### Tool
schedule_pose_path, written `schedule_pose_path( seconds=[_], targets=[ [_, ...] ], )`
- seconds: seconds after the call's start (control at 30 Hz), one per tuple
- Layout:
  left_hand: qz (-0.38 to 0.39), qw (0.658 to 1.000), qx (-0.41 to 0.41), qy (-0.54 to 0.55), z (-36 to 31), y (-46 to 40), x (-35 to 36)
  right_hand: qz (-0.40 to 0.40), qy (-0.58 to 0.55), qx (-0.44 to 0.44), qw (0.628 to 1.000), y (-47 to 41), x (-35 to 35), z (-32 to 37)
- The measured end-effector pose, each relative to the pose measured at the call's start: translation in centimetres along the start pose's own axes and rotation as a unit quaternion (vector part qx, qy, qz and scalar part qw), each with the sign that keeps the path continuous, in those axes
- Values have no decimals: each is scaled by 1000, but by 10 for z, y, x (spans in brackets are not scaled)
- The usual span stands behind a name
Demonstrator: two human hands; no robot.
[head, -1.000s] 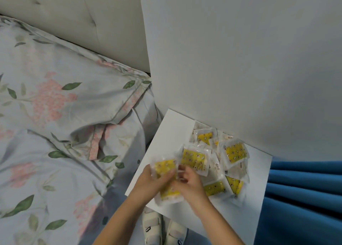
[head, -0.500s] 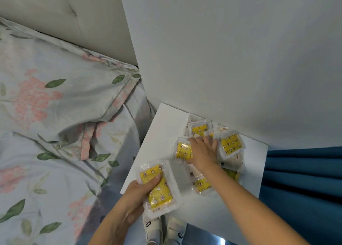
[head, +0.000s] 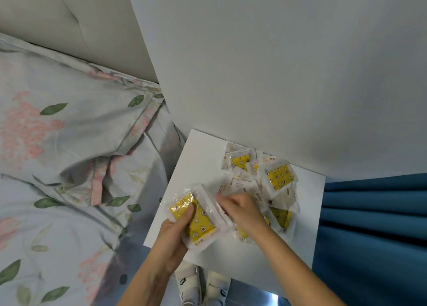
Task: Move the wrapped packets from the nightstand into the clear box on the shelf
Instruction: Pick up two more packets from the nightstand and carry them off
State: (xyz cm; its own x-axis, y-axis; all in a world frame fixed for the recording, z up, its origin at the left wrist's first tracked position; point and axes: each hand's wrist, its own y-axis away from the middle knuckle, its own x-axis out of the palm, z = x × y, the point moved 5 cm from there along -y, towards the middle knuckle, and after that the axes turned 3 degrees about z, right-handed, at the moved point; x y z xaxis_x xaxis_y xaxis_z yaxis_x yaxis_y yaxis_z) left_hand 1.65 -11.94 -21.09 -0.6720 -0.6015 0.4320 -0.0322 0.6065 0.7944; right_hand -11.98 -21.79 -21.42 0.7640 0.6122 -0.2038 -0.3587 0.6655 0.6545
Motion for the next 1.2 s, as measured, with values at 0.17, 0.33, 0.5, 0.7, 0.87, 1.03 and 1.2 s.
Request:
schedule_pose_path(
  seconds=[0.17,0.33,0.5,0.7,0.87,1.03,1.2],
  targets=[
    [-23,1000,2,-18,-1,5,-7,-414,-36,111,903,-11,-105,-25],
    [-11,1000,0,-18,-4,11,-4,-311,-155,340,874,-41,-130,-52],
    [0,999,11,-42,-9,13,7,-357,-125,273,884,-47,-127,-48],
    [8,995,6,-98,-14,13,14,-382,-188,132,895,-31,-124,-53],
    [-5,995,-11,-94,-9,10,13,-382,-325,171,848,-2,-108,-89],
    [-11,994,-40,-99,-3,12,14,-338,-261,312,848,-2,-85,-108],
    [-16,992,-26,-123,-5,13,15,-355,-75,320,875,-15,-88,-84]
  ],
)
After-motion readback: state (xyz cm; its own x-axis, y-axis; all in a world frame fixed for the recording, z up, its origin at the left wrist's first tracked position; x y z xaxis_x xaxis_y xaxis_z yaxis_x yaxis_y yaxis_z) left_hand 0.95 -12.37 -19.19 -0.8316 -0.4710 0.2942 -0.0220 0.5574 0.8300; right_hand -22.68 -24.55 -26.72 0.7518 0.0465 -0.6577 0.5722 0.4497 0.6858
